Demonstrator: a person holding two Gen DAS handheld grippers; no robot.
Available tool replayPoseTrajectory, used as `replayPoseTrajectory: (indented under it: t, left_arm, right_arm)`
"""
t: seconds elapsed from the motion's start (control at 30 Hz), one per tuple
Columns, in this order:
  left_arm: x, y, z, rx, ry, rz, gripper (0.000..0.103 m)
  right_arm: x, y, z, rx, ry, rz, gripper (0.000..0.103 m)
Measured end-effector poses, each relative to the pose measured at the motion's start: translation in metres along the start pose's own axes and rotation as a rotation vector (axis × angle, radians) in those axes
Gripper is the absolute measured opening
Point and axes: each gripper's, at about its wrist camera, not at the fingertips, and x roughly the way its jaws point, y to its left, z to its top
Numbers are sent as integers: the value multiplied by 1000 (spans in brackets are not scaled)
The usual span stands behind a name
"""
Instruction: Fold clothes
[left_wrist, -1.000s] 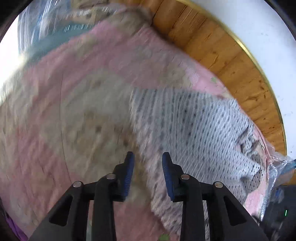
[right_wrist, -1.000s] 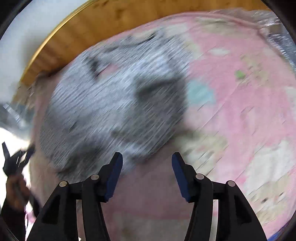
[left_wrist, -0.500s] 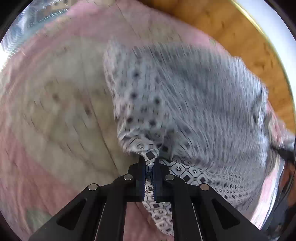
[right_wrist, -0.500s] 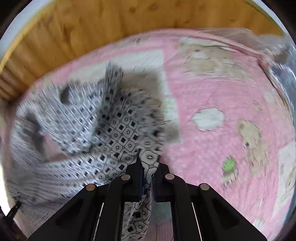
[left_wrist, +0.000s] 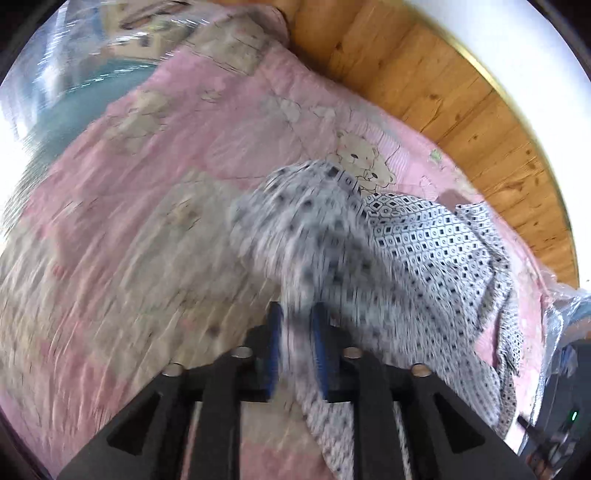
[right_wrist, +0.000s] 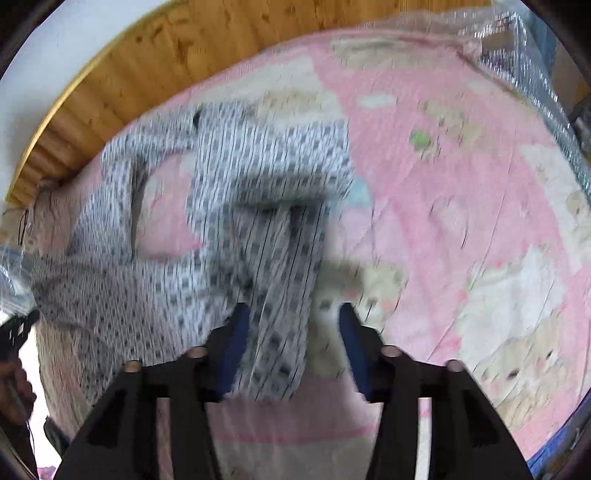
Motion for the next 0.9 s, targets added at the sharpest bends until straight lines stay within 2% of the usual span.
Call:
replayPoseTrajectory:
  t: [0.07, 0.2, 0.3, 0.4, 0.43, 0.47, 0.5, 0.53, 0.57, 0.67, 0.77, 0.83, 0.9]
  left_arm:
    - [-9, 9, -29, -57, -10, -18, 36]
    - [12, -4, -79, -57, 110, -93, 36]
    - [34, -27, -106, -22, 183, -116, 36]
    - [58, -53, -121, 22, 210, -107, 36]
    - [60, -58, -122, 41, 200, -99, 37]
    - [61, -64, -122, 59, 186, -92, 37]
    - [63, -69, -122, 77, 173, -85, 23]
    - [64, -74, -122, 95, 160, -79, 16]
    - [57, -74, -115, 99, 134, -70, 11]
    - [20, -57, -79, 80, 28, -44, 8]
    - [-40, -9, -34, 21, -77, 8, 8]
    - [-71, 29, -8, 10, -98, 53, 8]
    - [-82, 57, 6, 25, -87, 122, 8]
  right_arm:
    - [9, -1, 25, -26, -23, -55, 60]
    - [42, 10, 65, -154, -8, -117, 61]
    - [64, 35, 74, -326, 33, -68, 66]
    - [90, 51, 71, -504, 63, -116, 67]
    - [100, 52, 71, -539, 79, -141, 62]
    - [110, 51, 74, -557, 109, -153, 30]
    - [117, 48, 78, -549, 142, -141, 20]
    - [116, 46, 83, -537, 141, -127, 6]
    - [107, 45, 91, -524, 121, -117, 4]
    - [52, 31, 122, -393, 27, -44, 4]
    - [-25, -11, 154, -159, -76, 54, 4]
    - [-66, -49, 167, -10, -124, 70, 4]
    - [-73, -80, 172, 81, -126, 35, 4]
